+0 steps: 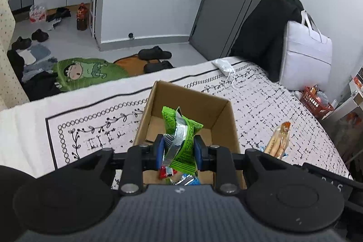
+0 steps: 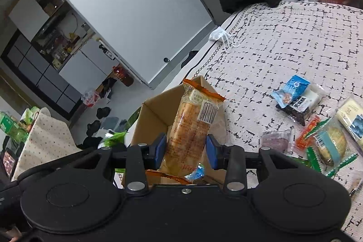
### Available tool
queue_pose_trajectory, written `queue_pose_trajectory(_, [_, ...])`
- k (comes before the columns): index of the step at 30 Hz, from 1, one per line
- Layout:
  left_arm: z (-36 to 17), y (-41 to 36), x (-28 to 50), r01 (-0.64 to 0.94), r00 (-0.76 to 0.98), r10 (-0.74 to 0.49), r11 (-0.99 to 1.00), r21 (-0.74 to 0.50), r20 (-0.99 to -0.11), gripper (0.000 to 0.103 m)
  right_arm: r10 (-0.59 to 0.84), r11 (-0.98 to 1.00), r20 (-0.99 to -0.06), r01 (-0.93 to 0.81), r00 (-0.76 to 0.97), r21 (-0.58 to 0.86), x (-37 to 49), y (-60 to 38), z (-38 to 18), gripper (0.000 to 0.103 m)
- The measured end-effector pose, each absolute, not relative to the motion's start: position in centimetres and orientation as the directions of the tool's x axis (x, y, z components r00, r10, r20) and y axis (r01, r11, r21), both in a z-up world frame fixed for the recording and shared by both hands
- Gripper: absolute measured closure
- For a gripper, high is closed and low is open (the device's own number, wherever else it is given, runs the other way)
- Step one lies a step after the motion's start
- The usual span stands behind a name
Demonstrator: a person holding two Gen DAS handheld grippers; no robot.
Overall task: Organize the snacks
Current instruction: 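Carry the green candies and orange pastry with both grippers over the box, then open the left gripper releasing the green candies while the right gripper releases the pastry into the box, then withdraw both grippers from the box toward the remaining snacks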
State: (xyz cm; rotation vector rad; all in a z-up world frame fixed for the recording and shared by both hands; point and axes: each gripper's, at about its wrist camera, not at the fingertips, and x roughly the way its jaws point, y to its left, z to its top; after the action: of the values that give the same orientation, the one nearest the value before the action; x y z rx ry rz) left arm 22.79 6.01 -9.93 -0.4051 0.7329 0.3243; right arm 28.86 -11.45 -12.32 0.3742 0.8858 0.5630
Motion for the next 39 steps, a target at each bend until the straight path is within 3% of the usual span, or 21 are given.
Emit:
queue_pose_trajectory(7, [-11.0, 6.5, 22.9, -0.437, 0.684, 0.137, 0.864, -0.251, -0.717, 0.071, 0.591, 0.803, -0.625, -0.294, 0.51, 0.519, 29.3, -9.7, -12.6, 0.065])
queue_pose_trajectory(15, [-10.6, 7.6, 22.0, -0.443, 0.679, 0.143, 0.862, -0.247, -0.72, 0.04, 0.546, 0.837, -0.658, -0.317, 0.518, 0.445, 29.2, -7.8, -13.0, 0.062])
queue_pose_trajectory(22, [-10.6, 8.5, 21.6, -0.462, 0.65, 0.123, 0.848, -0.261, -0.75, 0.026, 0.519, 0.855, -0.661, -0.303, 0.543, 0.422, 28.6, -8.3, -12.1, 0.046])
queue_pose_trajectory(34, [-9.5, 7.5, 20.1, -0.453, 0.64, 0.15, 0.866, -0.212, -0.754, 0.01, 0.475, 0.877, -0.698, -0.231, 0.536, 0.421, 26.9, -11.8, -10.6, 0.03])
queue_pose_trajectory(39, [-8.4, 6.8, 19.5, -0.431, 0.662, 0.136, 0.874, -0.226, -0.737, 0.002, 0.458, 0.887, -0.69, -0.237, 0.561, 0.396, 25.7, -13.4, -9.1, 0.016])
